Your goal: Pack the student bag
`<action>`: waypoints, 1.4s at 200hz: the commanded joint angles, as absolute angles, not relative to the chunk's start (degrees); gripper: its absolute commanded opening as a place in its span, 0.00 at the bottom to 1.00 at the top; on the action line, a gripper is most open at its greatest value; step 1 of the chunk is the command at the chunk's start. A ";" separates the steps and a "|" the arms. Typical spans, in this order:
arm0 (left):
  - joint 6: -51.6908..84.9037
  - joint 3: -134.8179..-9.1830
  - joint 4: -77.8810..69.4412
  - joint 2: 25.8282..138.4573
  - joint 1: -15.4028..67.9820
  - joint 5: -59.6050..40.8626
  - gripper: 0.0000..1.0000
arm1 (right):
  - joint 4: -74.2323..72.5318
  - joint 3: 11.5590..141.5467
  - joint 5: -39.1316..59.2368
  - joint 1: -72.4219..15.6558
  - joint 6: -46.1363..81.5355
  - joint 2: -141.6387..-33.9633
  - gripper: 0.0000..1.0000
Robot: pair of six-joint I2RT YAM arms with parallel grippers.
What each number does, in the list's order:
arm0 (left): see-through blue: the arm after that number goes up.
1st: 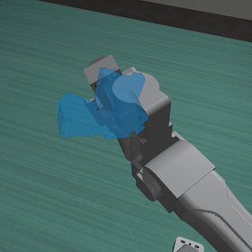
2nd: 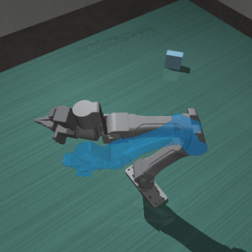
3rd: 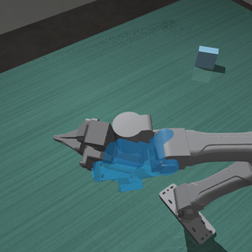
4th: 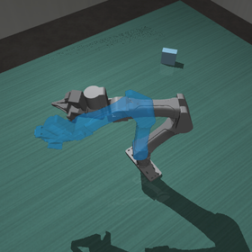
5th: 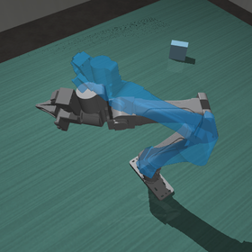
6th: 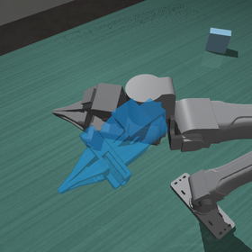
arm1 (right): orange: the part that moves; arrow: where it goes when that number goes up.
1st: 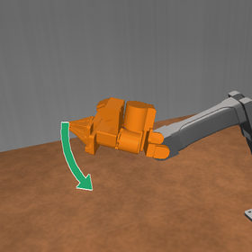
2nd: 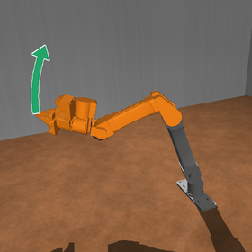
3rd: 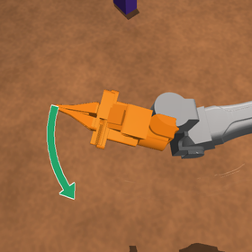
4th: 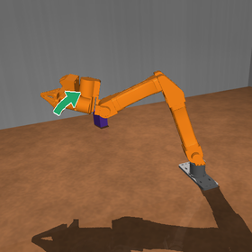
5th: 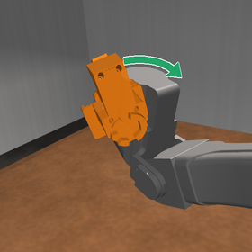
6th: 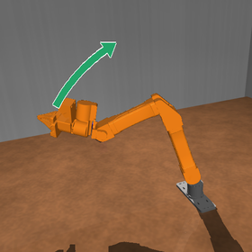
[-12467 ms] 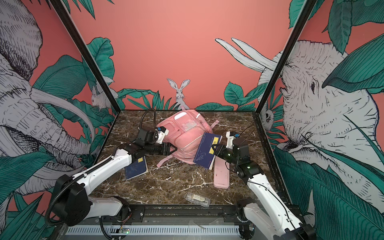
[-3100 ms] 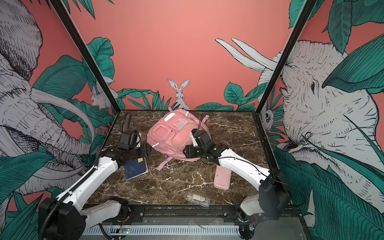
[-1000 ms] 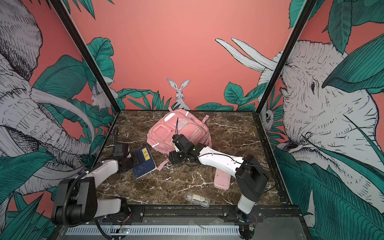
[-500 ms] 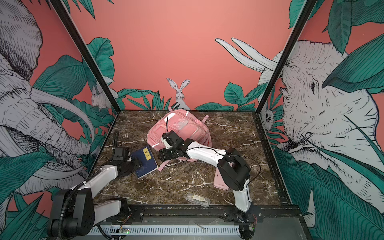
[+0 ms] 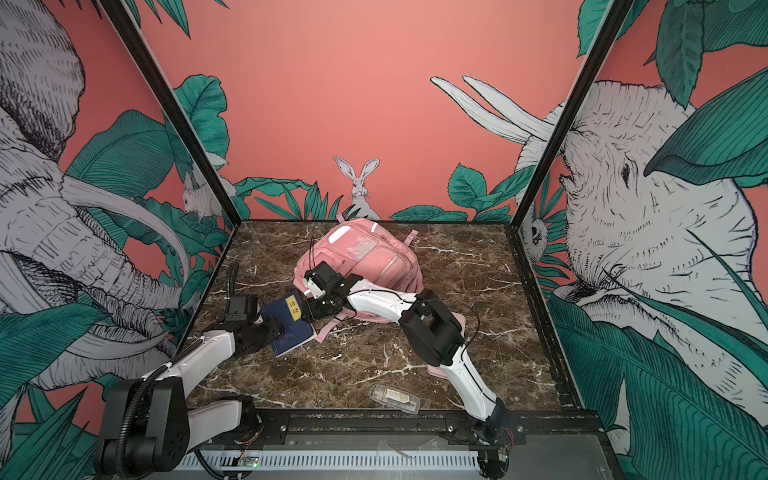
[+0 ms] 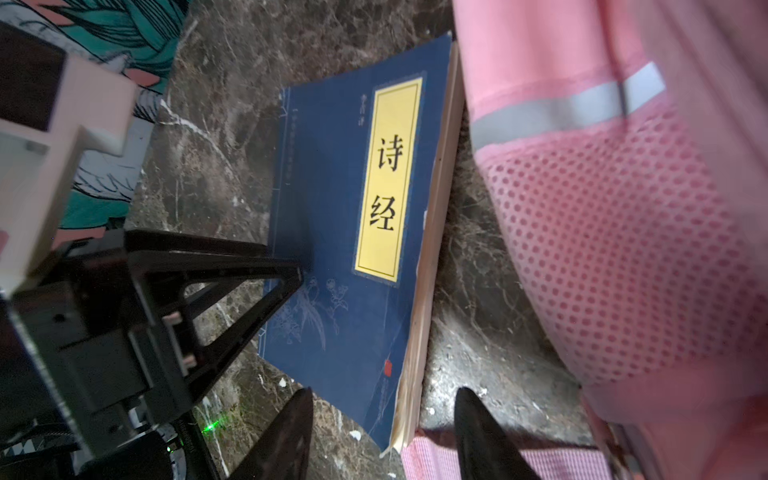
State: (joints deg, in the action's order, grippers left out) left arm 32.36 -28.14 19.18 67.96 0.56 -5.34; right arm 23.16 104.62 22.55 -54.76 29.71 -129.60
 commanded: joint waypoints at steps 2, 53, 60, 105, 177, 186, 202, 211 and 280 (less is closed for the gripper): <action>32.44 -29.49 20.79 67.48 0.64 -5.03 0.59 | 27.56 110.71 21.43 -55.08 27.47 -133.14 0.53; 31.56 -29.87 20.58 67.97 0.51 -4.61 0.55 | 34.58 123.89 19.81 -54.94 25.45 -141.99 0.52; 31.47 -29.97 20.57 68.11 0.57 -4.76 0.55 | 35.22 125.44 19.71 -54.86 25.30 -143.06 0.52; 32.71 -29.89 19.65 68.79 0.53 -7.97 0.54 | 38.38 133.29 21.60 -54.84 25.74 -148.35 0.50; 37.09 -25.73 19.79 63.54 0.62 -11.51 0.52 | 34.11 120.58 21.92 -55.92 25.27 -142.05 0.35; 37.09 -25.62 20.39 62.71 0.62 -11.36 0.52 | 32.89 117.33 21.79 -56.23 25.34 -140.46 0.33; 37.00 -25.73 21.62 61.48 0.62 -11.29 0.52 | 30.15 111.05 21.62 -56.40 25.95 -137.33 0.32; 36.89 -25.87 22.18 60.91 0.62 -11.25 0.52 | 28.64 107.52 21.60 -56.60 26.42 -135.50 0.32; 35.71 -26.35 24.53 59.84 0.61 -9.90 0.55 | 22.95 93.91 19.50 -57.86 28.66 -125.86 0.36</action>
State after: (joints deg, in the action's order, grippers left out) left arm 36.21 -26.20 21.58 60.62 0.56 -11.38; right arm 23.66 94.91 21.65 -57.41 28.12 -127.52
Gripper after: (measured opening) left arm 0.545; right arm 0.331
